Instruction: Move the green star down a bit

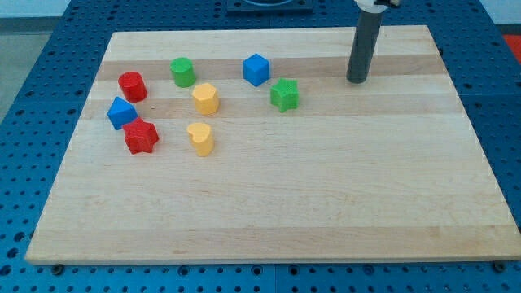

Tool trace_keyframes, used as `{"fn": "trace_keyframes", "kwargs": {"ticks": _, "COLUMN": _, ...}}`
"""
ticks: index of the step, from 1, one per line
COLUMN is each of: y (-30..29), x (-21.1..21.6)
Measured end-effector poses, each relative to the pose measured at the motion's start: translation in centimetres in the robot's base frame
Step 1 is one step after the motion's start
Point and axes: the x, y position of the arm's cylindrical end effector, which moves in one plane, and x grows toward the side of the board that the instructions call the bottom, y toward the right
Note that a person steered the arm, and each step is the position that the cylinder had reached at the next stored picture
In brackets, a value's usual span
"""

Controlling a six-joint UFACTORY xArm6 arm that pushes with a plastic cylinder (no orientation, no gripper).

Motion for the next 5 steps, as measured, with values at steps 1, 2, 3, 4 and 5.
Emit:
{"fn": "trace_keyframes", "kwargs": {"ticks": 1, "y": -3.7, "x": 0.1}}
{"fn": "trace_keyframes", "kwargs": {"ticks": 2, "y": -6.9, "x": 0.6}}
{"fn": "trace_keyframes", "kwargs": {"ticks": 3, "y": -8.0, "x": 0.8}}
{"fn": "trace_keyframes", "kwargs": {"ticks": 4, "y": -10.8, "x": 2.1}}
{"fn": "trace_keyframes", "kwargs": {"ticks": 5, "y": -12.9, "x": 3.4}}
